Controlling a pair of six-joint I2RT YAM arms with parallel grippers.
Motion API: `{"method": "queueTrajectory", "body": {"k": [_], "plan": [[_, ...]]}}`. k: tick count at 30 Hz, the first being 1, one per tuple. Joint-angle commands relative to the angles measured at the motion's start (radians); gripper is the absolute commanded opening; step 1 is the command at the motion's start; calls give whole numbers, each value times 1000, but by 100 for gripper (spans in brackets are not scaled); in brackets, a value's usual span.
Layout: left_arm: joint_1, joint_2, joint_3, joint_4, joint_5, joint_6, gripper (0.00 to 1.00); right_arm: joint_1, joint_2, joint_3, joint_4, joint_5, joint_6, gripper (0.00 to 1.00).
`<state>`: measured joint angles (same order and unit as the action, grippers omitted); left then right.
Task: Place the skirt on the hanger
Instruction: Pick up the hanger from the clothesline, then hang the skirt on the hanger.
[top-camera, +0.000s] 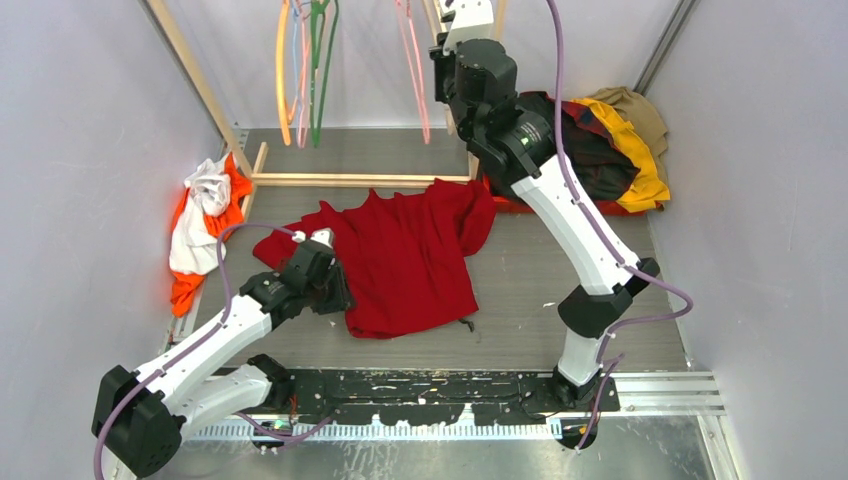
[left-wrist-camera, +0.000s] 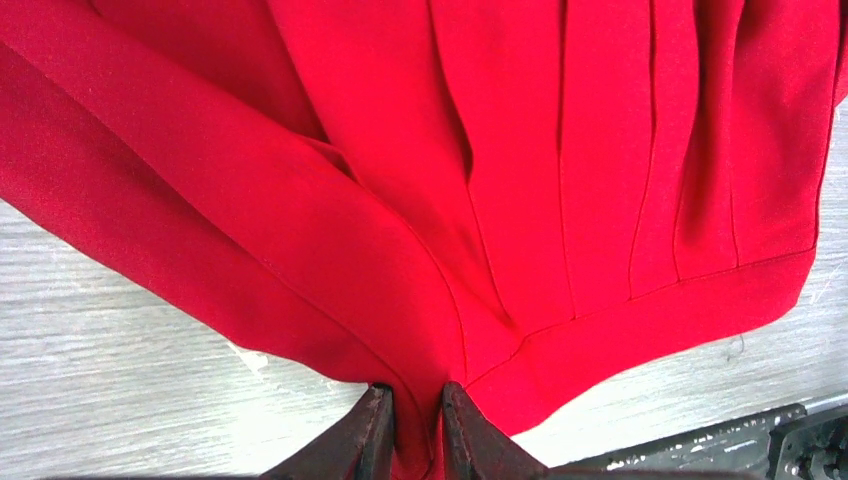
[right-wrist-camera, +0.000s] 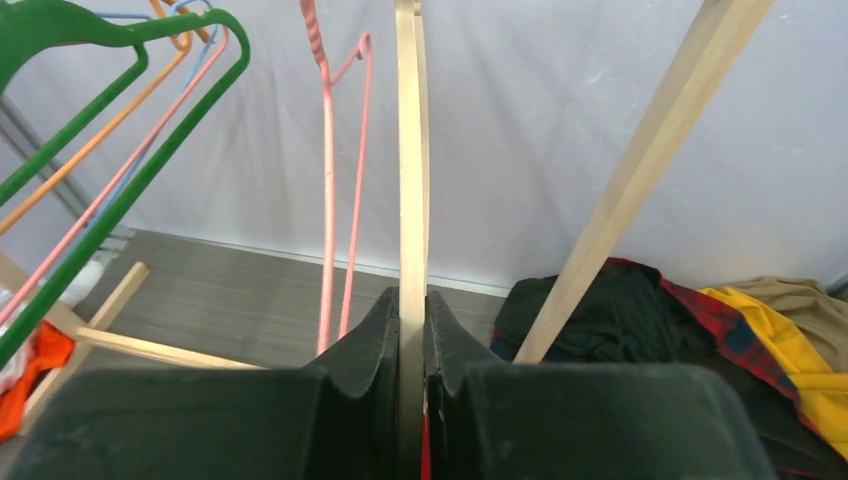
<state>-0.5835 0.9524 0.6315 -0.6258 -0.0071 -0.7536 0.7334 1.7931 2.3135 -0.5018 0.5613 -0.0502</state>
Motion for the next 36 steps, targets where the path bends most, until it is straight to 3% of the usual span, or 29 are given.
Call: {"method": "queueTrajectory", "body": {"k": [1, 6, 14, 18, 28, 36], "plan": [[-1, -6, 40, 35, -8, 5, 24, -3, -50, 42, 134, 82, -52, 1], [-1, -5, 34, 40, -4, 5, 24, -2, -129, -12, 0, 120, 22, 1], [0, 14, 51, 26, 9, 18, 24, -1, -424, -463, -154, 84, 260, 1], [-1, 33, 84, 7, 14, 33, 24, 12, -543, -669, -254, -11, 373, 1], [7, 105, 208, -28, 44, 55, 23, 269, -870, -1017, -472, -145, 561, 2], [24, 155, 237, -38, 94, 66, 22, 342, -1079, -1203, -517, -378, 666, 2]]}}
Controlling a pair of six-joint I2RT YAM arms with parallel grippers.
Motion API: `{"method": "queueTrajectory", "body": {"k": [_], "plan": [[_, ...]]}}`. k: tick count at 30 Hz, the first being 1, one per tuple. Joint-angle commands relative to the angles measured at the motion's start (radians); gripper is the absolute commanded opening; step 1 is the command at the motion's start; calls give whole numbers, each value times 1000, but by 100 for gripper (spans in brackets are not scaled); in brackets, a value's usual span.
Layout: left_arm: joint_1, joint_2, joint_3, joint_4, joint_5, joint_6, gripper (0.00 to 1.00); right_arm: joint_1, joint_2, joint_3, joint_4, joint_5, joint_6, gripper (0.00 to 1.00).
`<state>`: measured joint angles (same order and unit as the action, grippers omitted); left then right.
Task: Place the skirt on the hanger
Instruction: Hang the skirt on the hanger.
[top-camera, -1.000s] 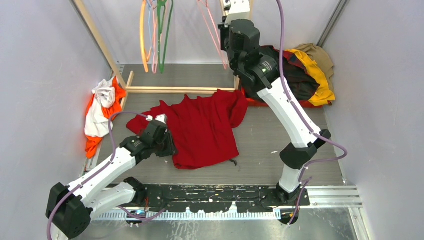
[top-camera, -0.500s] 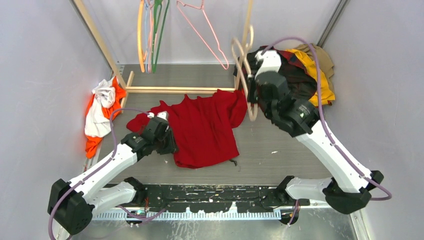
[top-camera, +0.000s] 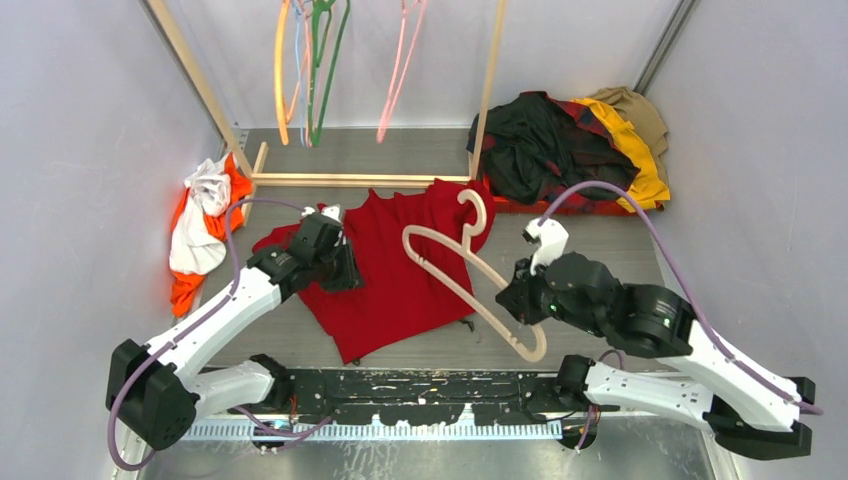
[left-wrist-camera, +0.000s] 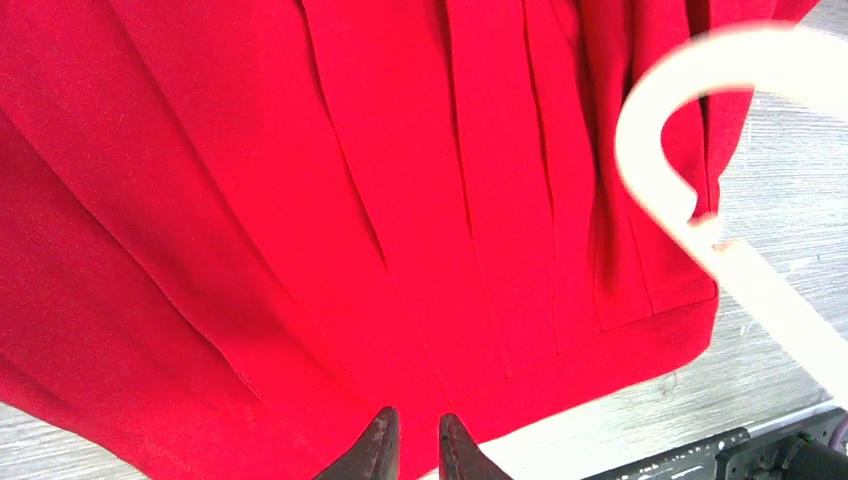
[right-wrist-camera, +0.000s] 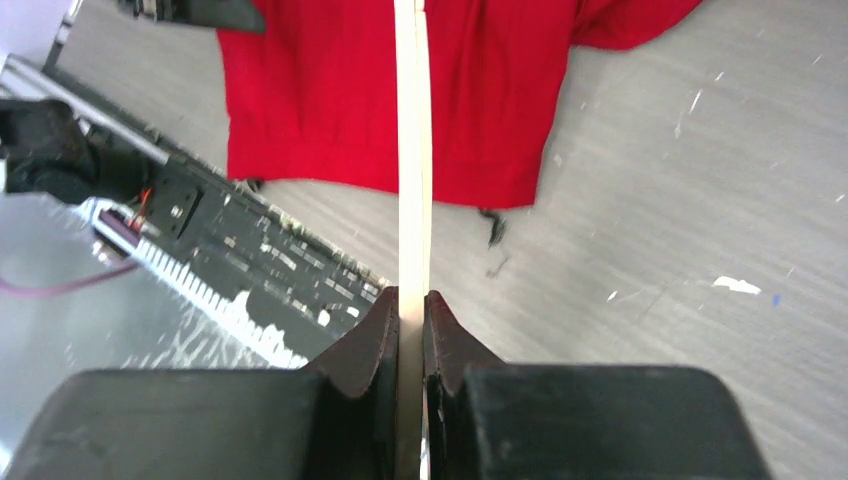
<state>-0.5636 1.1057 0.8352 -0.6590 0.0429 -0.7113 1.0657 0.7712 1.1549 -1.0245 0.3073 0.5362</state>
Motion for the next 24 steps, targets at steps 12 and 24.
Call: {"method": "queueTrajectory", "body": {"k": [12, 24], "plan": [[-302, -43, -47, -204, -144, -28, 30, 11, -136, -98, 44, -29, 62, 1], [-557, 84, -124, -196, -376, -149, 35, 11, -161, -140, 72, -42, 60, 1]]}}
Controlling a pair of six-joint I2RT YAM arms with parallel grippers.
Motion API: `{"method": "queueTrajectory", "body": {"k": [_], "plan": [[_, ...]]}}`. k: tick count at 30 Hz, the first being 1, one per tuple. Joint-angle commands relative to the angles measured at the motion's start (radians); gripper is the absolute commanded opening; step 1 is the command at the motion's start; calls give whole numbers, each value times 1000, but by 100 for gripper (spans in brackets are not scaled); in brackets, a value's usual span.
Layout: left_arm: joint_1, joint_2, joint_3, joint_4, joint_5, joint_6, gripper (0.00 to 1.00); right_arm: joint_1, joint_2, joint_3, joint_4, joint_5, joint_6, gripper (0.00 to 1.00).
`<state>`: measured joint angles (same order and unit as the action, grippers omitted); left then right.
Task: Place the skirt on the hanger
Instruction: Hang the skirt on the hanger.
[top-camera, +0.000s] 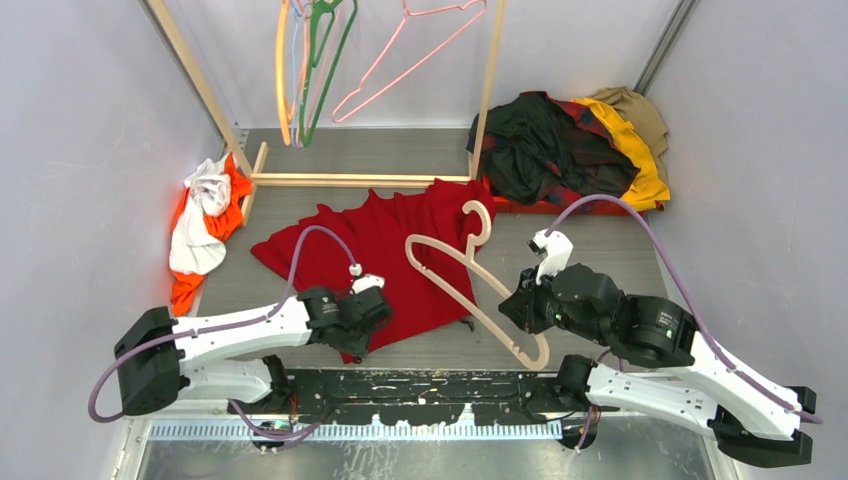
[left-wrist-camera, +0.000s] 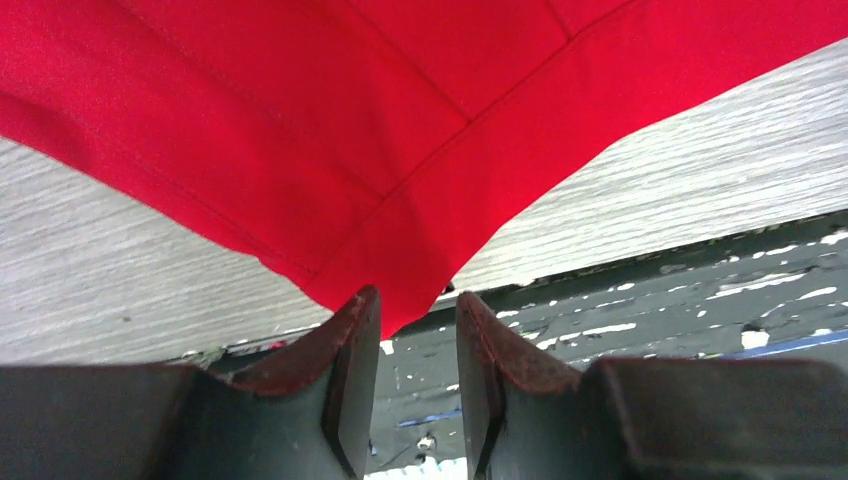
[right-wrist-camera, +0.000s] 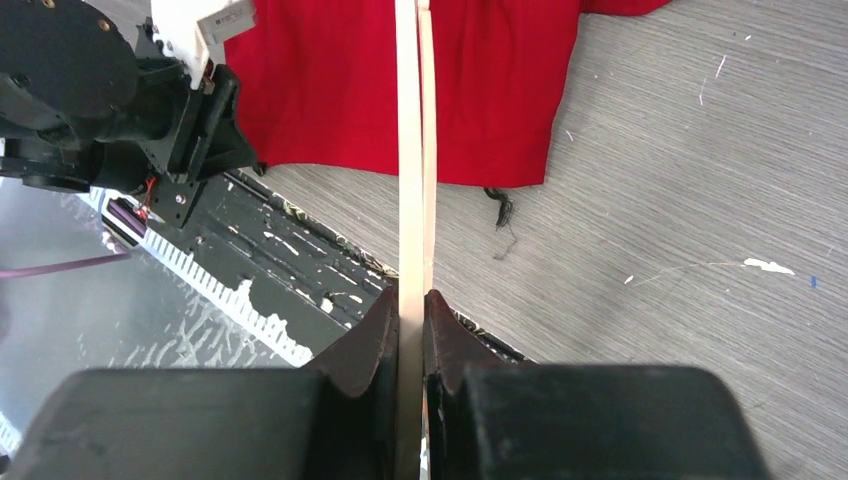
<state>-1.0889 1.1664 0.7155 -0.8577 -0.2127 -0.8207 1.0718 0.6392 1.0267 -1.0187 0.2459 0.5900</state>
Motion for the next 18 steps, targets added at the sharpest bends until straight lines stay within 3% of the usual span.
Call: {"method": "queueTrajectory", "body": {"k": [1, 11, 18], "plan": [[-33, 34, -7, 24, -123, -35, 35, 5, -32, -14, 64, 20, 8, 1], [-37, 131, -51, 150, -161, -53, 36, 6, -71, -44, 55, 23, 22, 1], [-37, 133, -36, 142, -199, -99, 6, 6, -72, -55, 63, 14, 28, 1]]}}
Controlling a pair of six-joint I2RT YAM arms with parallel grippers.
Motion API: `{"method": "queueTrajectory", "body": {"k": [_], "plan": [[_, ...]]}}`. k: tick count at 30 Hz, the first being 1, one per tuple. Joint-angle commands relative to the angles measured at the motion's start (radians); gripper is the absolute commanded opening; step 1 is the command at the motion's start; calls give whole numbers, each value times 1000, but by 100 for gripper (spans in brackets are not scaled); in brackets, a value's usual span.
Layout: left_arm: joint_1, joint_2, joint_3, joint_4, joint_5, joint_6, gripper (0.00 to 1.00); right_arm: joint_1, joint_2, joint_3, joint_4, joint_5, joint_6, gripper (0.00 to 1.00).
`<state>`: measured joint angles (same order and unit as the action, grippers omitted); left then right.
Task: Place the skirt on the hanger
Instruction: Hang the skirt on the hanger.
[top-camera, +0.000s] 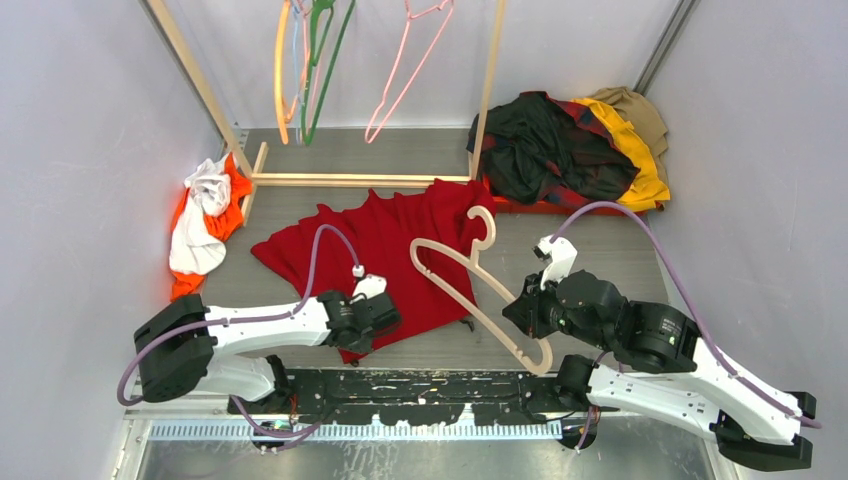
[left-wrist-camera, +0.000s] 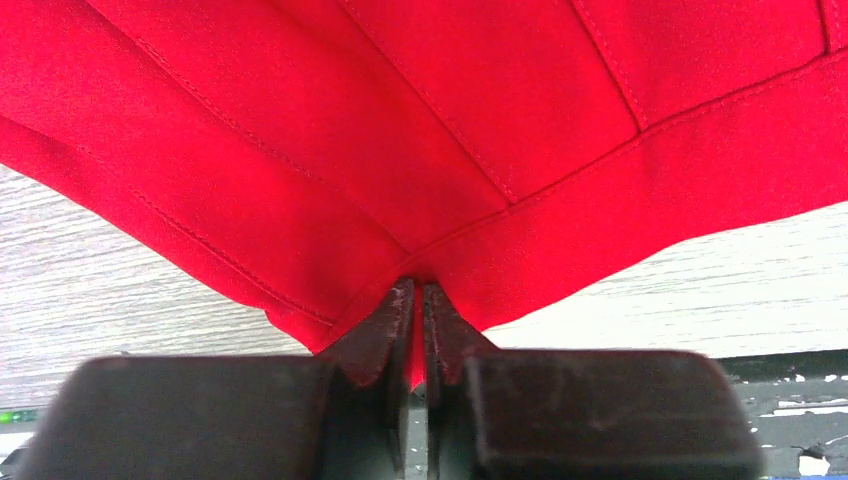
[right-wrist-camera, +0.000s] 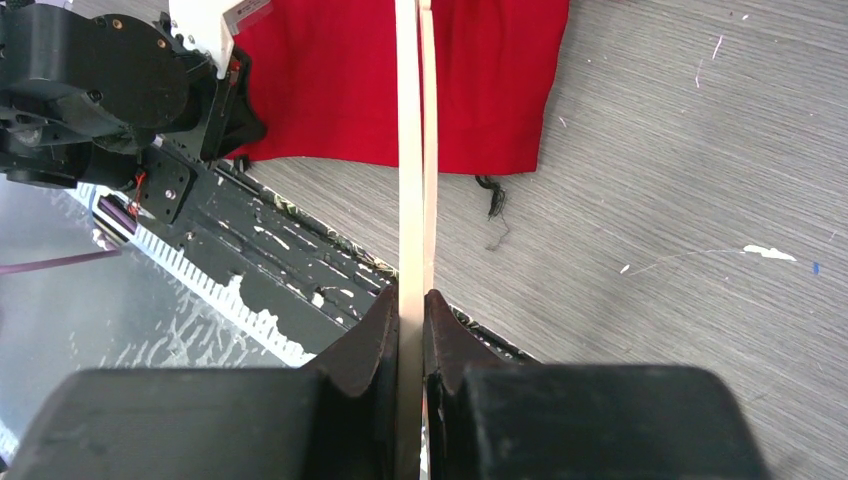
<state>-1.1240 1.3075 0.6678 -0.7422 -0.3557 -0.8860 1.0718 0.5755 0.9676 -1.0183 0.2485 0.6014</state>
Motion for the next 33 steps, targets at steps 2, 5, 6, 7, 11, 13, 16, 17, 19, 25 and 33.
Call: {"method": "queueTrajectory", "body": {"k": [2, 5, 6, 7, 11, 13, 16, 17, 19, 25, 33], "plan": [[-2, -19, 26, 12, -60, -36, 3, 5, -3, 1, 64, 6, 17, 1], [-2, -59, 46, -16, -70, -37, 0, 5, 3, -1, 66, 1, 16, 1], [-3, -77, 49, -19, -72, -35, 0, 5, 3, -2, 65, 2, 17, 1], [-1, -90, 52, -22, -71, -32, 0, 5, 1, -3, 64, 4, 18, 1], [-2, -116, 80, -8, 4, 29, 15, 5, -6, 5, 57, 12, 18, 1], [-8, -126, 68, 53, 49, 88, 31, 5, -6, 14, 48, 31, 18, 1], [-10, -117, 69, 127, 67, 154, 34, 5, 8, 43, 17, 117, 32, 1], [-10, -105, 76, 145, 64, 171, 35, 4, 18, 58, -1, 144, 39, 1], [-14, -63, 92, 182, 64, 209, 35, 5, 36, 85, -39, 211, 63, 1], [-56, 96, 142, 281, -7, 298, 35, 5, 41, 119, -86, 314, 99, 1], [-97, 197, 148, 408, 24, 330, 35, 5, 20, 118, -85, 283, 93, 1]]}}
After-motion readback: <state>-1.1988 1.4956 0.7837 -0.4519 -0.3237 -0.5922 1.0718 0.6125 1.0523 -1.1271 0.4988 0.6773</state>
